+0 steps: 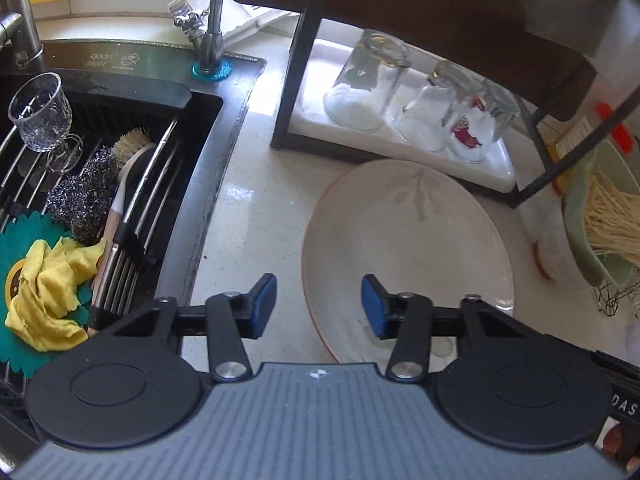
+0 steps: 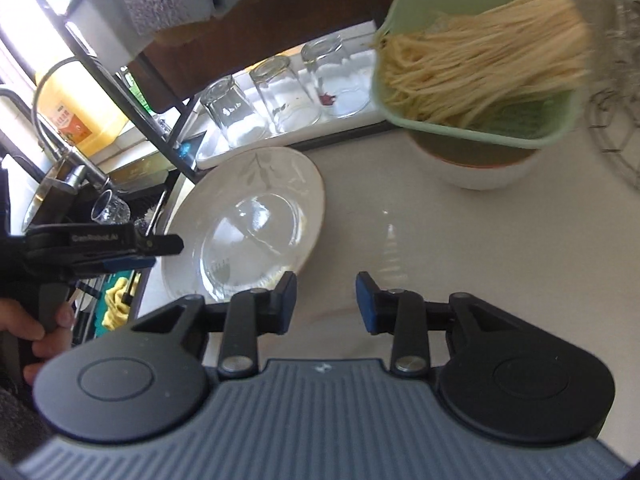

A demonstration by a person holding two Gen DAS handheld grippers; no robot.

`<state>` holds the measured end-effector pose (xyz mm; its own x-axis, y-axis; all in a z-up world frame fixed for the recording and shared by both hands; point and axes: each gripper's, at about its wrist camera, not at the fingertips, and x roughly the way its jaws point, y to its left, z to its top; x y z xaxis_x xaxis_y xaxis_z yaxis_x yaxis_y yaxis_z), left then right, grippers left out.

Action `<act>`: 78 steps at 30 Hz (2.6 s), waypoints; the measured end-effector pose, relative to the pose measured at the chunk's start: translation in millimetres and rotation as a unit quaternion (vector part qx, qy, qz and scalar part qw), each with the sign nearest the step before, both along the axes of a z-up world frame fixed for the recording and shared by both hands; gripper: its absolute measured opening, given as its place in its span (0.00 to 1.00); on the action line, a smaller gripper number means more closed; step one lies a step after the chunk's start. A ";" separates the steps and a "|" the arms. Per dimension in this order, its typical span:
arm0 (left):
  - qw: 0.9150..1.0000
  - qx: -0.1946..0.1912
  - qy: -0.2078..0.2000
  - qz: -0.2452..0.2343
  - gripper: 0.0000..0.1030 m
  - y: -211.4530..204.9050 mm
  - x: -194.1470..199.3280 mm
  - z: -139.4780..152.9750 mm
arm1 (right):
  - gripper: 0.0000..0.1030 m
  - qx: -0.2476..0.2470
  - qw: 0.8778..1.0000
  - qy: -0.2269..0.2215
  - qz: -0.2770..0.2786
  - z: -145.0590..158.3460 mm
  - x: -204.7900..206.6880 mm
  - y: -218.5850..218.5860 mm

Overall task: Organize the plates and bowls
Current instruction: 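Close both grippers on the rim of the second leaf-pattern plate, then carry the second leaf-pattern plate with both grippers onto the plate stack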

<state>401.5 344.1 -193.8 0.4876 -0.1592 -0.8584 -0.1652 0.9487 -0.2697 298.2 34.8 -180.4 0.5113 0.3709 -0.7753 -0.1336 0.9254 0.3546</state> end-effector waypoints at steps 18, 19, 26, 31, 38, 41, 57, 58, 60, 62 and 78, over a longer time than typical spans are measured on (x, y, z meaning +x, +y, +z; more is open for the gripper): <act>0.998 -0.037 0.015 -0.048 0.16 14.4 31.2 -17.9 | 0.25 0.020 0.999 0.023 -0.010 -28.7 47.8 25.0; 0.998 -0.036 0.016 -0.050 0.16 14.4 31.7 -17.9 | 0.25 0.021 0.999 0.026 -0.010 -28.5 47.0 24.7; 0.997 -0.050 0.008 -0.066 0.16 13.6 30.1 -5.9 | 0.25 0.029 0.999 0.028 -0.016 -19.3 35.1 20.9; 0.995 -0.059 0.003 -0.082 0.16 4.1 19.7 11.6 | 0.25 0.033 0.999 0.017 -0.024 -0.3 24.1 10.2; 0.992 -0.078 0.014 -0.100 0.16 -15.8 -12.1 33.4 | 0.25 0.031 0.999 -0.002 -0.042 30.7 -1.1 -9.1; 0.991 -0.084 0.016 -0.100 0.16 -25.7 -30.2 38.0 | 0.25 0.019 0.999 -0.009 -0.047 41.0 -13.9 -16.6; 0.990 -0.056 0.057 -0.113 0.16 -66.7 -78.5 40.8 | 0.25 -0.048 0.999 0.013 -0.012 54.8 -77.3 -38.2; 0.990 -0.052 0.057 -0.114 0.16 -69.2 -82.3 40.4 | 0.25 -0.046 0.999 0.019 -0.013 51.8 -80.3 -41.9; 0.990 -0.042 0.059 -0.118 0.16 -74.4 -88.7 38.8 | 0.25 -0.042 0.999 0.030 -0.015 45.9 -85.9 -46.4; 0.990 -0.034 0.061 -0.122 0.16 -77.5 -92.2 38.7 | 0.25 -0.040 0.998 0.039 -0.012 40.1 -91.3 -49.0; 0.987 0.023 0.072 -0.145 0.16 -106.6 -97.0 27.2 | 0.25 -0.037 0.999 0.039 -0.004 8.9 -114.3 -63.0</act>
